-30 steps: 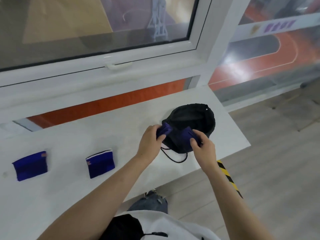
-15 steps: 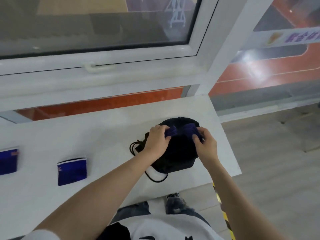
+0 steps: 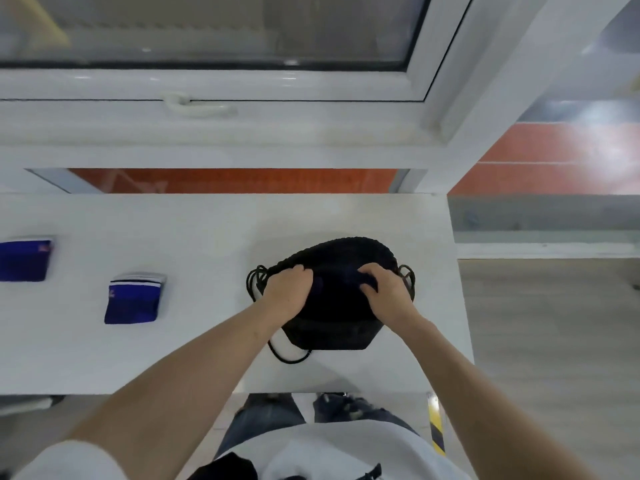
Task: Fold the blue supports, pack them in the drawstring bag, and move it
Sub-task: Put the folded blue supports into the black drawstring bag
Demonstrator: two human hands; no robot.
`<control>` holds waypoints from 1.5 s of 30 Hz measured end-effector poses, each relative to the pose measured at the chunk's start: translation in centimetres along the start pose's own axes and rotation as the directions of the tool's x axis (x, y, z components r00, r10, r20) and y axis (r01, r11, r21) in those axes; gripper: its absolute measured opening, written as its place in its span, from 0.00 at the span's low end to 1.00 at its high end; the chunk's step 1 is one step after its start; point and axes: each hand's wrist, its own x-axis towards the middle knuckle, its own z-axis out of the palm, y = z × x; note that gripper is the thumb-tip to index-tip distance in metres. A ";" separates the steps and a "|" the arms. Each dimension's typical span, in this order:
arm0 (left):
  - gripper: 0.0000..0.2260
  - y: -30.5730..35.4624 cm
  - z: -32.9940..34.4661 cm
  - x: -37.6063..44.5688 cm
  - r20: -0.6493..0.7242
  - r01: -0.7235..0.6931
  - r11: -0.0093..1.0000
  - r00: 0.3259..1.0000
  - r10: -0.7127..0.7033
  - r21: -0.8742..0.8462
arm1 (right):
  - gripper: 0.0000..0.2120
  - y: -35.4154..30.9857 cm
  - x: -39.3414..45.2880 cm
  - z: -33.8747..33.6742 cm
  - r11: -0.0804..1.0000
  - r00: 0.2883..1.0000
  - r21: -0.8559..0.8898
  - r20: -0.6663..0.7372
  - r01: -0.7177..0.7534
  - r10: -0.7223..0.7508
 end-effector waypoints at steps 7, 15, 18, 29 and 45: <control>0.05 2.1 -0.2 1.9 0.063 -0.047 0.995 0.997 0.042 0.086 | 0.15 -0.3 2.3 0.4 0.936 0.974 -0.325 0.214 0.136 -0.067; 0.11 1.8 0.5 4.3 0.061 -0.014 1.000 0.998 0.016 -0.019 | 0.13 0.0 4.8 0.3 0.923 0.960 -0.354 0.273 0.152 -0.054; 0.13 1.3 0.9 5.0 0.077 -0.022 0.999 0.997 0.024 -0.031 | 0.12 0.5 5.3 0.6 0.913 0.943 -0.371 0.332 0.169 -0.040; 0.12 0.6 1.4 5.7 0.050 -0.027 0.999 0.998 0.029 -0.036 | 0.11 1.0 6.6 0.7 0.905 0.922 -0.382 0.385 0.188 -0.028; 0.11 1.4 0.9 5.4 0.121 -0.023 0.999 0.992 0.028 -0.039 | 0.12 2.4 5.6 2.3 0.905 0.971 -0.387 0.222 0.174 -0.092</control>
